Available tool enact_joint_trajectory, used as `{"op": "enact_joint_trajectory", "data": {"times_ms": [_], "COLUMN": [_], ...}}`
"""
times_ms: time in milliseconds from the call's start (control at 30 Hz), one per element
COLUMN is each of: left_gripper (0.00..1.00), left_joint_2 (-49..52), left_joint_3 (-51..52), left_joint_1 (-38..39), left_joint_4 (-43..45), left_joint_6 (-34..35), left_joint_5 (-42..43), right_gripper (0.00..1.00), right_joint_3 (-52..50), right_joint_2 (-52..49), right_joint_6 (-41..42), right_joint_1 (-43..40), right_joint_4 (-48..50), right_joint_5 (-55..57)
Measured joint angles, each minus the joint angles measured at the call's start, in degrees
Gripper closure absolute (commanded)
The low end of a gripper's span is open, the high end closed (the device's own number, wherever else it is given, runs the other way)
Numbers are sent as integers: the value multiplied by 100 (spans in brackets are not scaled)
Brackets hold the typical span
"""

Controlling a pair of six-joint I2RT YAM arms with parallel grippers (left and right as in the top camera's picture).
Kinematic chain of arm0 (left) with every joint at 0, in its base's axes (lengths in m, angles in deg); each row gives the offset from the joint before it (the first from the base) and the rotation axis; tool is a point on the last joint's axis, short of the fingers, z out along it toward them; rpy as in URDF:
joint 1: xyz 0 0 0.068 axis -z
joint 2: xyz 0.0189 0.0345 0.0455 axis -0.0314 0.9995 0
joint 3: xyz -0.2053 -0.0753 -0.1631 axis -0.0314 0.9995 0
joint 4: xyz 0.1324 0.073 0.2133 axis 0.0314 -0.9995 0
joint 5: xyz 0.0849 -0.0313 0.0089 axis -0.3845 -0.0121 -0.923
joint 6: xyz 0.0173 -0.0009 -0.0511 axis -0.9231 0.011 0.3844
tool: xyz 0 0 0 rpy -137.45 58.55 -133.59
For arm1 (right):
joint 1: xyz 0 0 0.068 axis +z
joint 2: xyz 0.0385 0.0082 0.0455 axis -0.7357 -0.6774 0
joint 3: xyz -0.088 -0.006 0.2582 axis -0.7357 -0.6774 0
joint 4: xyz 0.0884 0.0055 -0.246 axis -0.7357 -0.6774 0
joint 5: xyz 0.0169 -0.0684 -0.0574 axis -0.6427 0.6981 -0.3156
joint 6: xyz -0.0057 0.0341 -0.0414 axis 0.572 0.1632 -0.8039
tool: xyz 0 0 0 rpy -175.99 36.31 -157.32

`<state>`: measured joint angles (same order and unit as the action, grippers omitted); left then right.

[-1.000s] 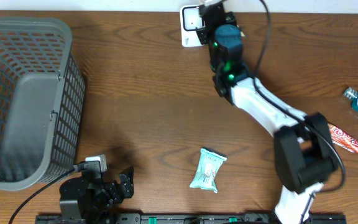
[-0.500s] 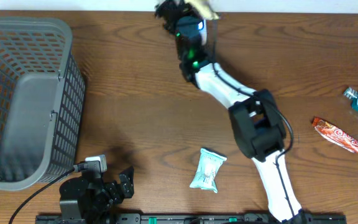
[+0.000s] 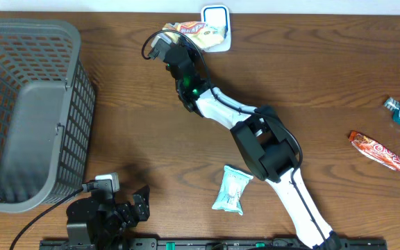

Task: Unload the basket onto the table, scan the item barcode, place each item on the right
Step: 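Hold the snack bag in front of the white scanner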

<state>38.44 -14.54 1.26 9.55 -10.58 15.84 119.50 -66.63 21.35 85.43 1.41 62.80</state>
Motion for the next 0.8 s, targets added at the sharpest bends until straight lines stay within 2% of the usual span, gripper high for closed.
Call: {"op": "enact_joint_trajectory", "data": {"times_ms": [167,400,600,800], "left_gripper": [2,2,2,2], "left_joint_2": [0,0,0,0], "left_joint_3": [0,0,0,0], "left_joint_1": [0,0,0,0], "left_joint_4": [0,2,0,0], "left_joint_6": [0,2,2,0], "left_joint_5": [0,0,0,0], "right_gripper": [99,99,99,99], "right_joint_3": [-2,-7,0,0], "right_joint_2": [0,0,2,2], "right_joint_6": [46,-573,-695,280], "right_joint_1": [-57,-358,-632,-621], "right_joint_4": [625,1945,1637,684], "right_joint_5": [59,-219,-542,-448]}}
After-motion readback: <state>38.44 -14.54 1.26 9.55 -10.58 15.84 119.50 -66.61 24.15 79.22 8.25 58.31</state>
